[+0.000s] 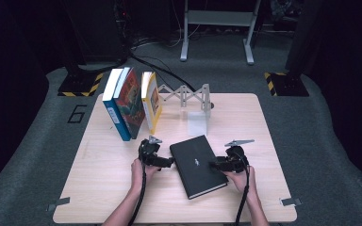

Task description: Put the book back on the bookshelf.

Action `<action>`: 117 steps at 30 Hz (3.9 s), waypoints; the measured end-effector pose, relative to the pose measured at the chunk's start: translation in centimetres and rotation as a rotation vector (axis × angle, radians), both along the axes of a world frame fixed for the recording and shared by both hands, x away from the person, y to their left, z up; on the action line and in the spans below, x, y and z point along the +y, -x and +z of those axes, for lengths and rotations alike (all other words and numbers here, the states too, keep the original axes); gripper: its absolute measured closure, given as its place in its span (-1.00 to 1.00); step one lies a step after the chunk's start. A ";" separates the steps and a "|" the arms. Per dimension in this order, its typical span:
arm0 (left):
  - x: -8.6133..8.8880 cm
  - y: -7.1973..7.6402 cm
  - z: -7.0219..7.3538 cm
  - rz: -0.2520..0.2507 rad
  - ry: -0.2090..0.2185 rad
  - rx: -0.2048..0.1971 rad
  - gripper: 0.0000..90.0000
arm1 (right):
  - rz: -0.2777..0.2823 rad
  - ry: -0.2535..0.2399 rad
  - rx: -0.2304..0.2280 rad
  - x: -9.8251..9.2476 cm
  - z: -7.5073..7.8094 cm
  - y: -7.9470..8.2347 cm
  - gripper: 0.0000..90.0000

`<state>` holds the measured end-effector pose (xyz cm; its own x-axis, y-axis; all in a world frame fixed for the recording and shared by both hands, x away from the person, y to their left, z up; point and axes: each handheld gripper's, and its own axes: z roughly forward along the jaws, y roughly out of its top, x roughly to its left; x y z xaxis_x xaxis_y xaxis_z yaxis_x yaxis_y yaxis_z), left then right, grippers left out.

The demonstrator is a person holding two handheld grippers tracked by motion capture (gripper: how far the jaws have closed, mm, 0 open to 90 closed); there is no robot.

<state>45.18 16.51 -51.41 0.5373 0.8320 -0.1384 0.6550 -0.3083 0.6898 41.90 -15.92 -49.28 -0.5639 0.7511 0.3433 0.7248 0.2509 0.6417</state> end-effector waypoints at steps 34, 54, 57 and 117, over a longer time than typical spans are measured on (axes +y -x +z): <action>-3.1 -0.8 0.1 -0.015 0.051 0.026 -0.99 | -0.065 -0.086 0.035 -1.9 -0.8 -0.2 0.00; -0.6 1.1 -0.1 -0.020 0.029 -0.019 -1.00 | -0.090 -0.024 -0.006 -3.2 0.0 -0.5 -0.56; 1.1 1.8 -0.1 -0.018 0.003 -0.015 -1.00 | -0.102 -0.011 -0.016 -3.1 0.2 -1.0 -0.59; 2.4 4.6 -1.6 -0.026 -0.123 -0.114 -0.99 | -0.080 0.058 -0.051 -0.6 1.9 -3.4 -0.32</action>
